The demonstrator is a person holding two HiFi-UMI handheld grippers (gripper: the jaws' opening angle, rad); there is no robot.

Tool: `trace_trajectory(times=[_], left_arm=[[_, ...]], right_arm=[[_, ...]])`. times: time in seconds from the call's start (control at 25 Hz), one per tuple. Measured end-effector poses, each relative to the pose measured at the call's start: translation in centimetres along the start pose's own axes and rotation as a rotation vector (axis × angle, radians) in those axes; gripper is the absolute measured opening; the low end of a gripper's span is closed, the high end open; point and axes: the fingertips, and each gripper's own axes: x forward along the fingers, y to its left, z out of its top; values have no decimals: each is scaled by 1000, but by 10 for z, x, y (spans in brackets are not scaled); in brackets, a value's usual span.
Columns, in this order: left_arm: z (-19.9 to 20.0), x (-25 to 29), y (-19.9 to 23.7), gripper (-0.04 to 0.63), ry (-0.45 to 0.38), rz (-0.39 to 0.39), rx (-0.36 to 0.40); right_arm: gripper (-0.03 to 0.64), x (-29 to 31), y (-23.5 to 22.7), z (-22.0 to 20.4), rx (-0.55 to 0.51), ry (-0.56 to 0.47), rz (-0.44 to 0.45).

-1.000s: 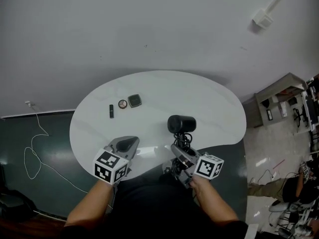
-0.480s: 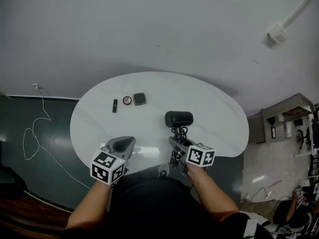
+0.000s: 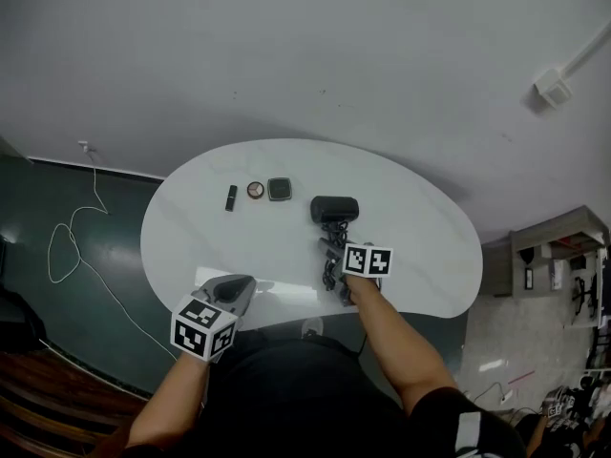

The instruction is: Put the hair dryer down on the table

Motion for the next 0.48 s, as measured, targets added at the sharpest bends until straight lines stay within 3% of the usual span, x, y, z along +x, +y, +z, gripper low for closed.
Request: trace_trajectory(times=[0.48], left_arm=[[-6, -31, 24, 17, -59, 143, -85]], right_arm=[[195, 66, -3, 47, -60, 65, -33]])
